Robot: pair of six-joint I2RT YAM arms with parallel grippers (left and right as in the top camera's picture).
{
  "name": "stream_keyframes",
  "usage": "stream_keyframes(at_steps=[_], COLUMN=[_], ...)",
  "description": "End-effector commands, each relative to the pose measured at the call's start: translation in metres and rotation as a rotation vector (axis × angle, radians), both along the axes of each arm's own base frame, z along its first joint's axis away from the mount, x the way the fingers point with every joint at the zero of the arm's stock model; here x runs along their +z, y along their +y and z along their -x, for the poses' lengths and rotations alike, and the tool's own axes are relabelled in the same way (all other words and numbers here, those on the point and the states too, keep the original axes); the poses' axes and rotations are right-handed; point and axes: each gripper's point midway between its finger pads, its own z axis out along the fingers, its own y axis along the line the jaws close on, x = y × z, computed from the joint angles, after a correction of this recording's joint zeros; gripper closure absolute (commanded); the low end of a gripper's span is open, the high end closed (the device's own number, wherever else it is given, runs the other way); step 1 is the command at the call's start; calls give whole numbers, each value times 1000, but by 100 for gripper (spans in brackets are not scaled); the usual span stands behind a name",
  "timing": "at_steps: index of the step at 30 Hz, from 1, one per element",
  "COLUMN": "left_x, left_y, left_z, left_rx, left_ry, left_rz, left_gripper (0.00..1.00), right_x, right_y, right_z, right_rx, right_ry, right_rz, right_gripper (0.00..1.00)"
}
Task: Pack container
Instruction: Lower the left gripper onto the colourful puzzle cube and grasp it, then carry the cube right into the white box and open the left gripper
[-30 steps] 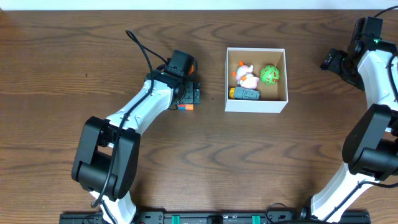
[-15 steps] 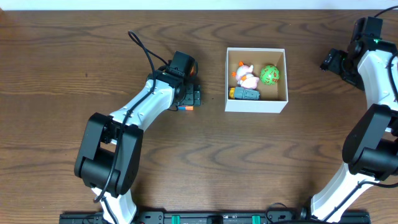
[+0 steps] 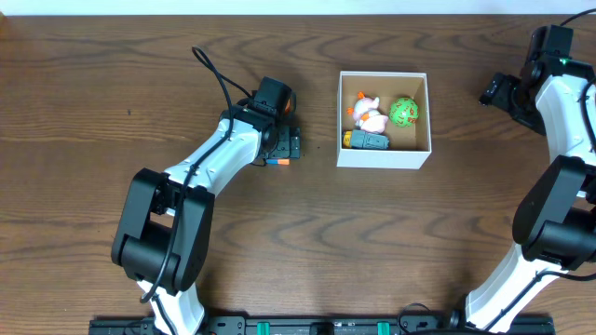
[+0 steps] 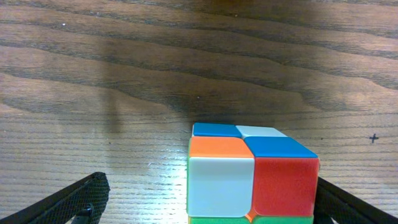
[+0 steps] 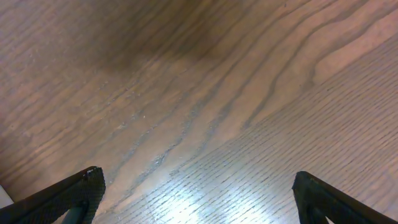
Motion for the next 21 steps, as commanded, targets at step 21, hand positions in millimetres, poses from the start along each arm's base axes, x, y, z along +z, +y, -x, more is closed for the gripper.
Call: stream_keyframes(at_steps=[21], left_x=[-11], left_y=[5], left_z=[2], left_rx=[-23], left_ry=[14], left_rz=[-37], left_gripper=[34], right_x=[-1], right_y=[-6], right_z=[2], right_rx=[-26], right_ry=[3], right_rz=[11], right_gripper=[1])
